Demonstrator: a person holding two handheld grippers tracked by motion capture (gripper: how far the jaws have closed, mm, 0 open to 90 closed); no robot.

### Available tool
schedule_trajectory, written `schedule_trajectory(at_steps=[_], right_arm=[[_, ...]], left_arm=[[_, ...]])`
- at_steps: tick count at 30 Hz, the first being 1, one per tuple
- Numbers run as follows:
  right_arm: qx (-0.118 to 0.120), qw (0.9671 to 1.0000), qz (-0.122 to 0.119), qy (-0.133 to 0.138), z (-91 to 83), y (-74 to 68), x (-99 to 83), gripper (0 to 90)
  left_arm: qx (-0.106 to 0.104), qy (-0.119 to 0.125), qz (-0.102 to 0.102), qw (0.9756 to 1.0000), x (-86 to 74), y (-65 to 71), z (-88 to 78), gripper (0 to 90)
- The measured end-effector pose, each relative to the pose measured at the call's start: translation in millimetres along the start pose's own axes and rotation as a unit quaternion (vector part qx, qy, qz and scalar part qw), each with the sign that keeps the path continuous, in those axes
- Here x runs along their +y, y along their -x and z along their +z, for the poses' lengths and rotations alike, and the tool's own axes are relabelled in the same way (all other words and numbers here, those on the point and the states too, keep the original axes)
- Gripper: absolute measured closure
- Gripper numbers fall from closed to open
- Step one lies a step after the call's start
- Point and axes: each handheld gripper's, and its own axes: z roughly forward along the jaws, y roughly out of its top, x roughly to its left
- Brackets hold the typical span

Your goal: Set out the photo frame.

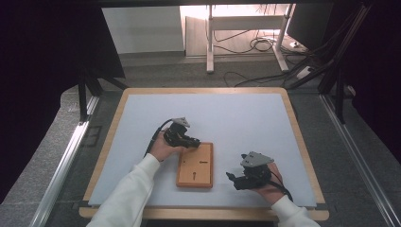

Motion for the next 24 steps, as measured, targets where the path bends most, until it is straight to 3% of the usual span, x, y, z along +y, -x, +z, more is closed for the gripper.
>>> schedule_trajectory(at_steps=[7,18,21,24], right_arm=[[0.012,0.9995,-0.027,-0.007,2.5,-14.6,5.3,14.2],[0.025,0.9991,-0.035,-0.006,4.1,-23.7,8.3,14.1],[0.023,0.9987,-0.044,-0.008,4.0,-27.6,10.7,13.0],[0.022,0.9973,-0.069,-0.010,6.1,-39.4,16.0,11.4]], left_arm=[[-0.006,-0.004,-0.003,1.0000,1.2,-2.0,-0.2,82.4],[-0.012,-0.011,-0.011,0.9998,3.3,-4.5,-0.2,82.5],[-0.015,-0.010,-0.013,0.9997,3.9,-6.2,0.0,82.6],[-0.019,-0.012,-0.017,0.9996,5.3,-8.5,0.4,82.7]])
